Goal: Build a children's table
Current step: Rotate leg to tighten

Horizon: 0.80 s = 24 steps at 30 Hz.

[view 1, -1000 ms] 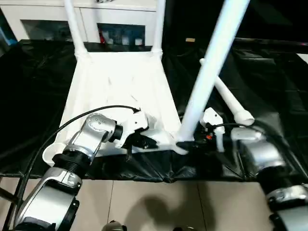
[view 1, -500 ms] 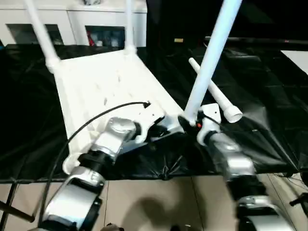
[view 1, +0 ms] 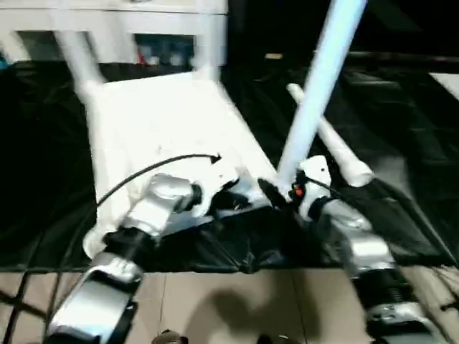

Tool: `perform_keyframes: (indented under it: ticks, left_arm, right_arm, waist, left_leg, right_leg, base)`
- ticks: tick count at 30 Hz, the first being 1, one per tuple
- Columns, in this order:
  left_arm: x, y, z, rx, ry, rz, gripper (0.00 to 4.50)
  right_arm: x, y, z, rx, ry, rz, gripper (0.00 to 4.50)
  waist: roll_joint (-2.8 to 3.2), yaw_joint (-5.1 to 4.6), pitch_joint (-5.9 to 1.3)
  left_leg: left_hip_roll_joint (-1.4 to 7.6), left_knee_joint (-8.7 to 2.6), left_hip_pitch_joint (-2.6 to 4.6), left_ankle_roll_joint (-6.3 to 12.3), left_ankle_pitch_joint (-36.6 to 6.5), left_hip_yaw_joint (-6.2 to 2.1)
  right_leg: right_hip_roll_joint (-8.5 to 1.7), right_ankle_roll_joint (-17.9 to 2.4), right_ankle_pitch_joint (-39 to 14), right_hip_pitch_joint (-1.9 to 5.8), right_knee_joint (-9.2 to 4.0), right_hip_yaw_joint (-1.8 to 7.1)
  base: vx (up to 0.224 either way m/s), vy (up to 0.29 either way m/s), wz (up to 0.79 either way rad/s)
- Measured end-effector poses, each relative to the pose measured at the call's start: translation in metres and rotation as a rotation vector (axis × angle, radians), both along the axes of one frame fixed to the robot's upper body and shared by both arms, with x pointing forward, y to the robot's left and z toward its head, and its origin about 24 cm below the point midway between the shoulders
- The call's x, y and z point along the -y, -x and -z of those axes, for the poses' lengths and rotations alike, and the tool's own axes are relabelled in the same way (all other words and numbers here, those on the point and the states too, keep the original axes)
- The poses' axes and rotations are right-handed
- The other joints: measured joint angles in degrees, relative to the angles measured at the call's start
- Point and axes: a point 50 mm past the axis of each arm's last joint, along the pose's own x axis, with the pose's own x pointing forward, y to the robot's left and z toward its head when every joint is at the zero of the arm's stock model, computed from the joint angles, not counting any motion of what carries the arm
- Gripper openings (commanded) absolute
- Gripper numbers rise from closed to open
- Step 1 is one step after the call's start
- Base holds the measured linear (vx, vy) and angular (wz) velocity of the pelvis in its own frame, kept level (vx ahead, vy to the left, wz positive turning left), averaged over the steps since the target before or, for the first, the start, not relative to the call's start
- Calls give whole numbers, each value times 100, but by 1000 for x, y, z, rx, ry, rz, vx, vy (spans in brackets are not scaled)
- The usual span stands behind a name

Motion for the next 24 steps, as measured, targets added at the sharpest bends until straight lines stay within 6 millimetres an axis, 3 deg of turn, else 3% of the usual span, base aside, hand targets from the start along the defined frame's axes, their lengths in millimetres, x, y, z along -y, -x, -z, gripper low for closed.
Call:
perform_keyframes:
  ticks: [10, 24]
  left_arm:
    - [-12, 5, -3, -36, -35, 129, 0]
    - [-18, 5, -3, -59, -59, 177, 0]
  right_arm:
    - [17, 3, -12, -104, 86, -396, 409]
    - [11, 6, -9, -162, 62, -513, 302]
  waist:
    - [23, 119, 12]
    - [22, 181, 8]
  left_leg:
    - [4, 8, 2, 0, 1, 8]
    - [6, 31, 3, 1, 1, 7]
  right_leg:
    - [1, -2, 2, 2, 11, 11]
    - [-1, -3, 2, 9, 25, 11]
  base:
    - [0, 0, 0]
    - [0, 0, 0]
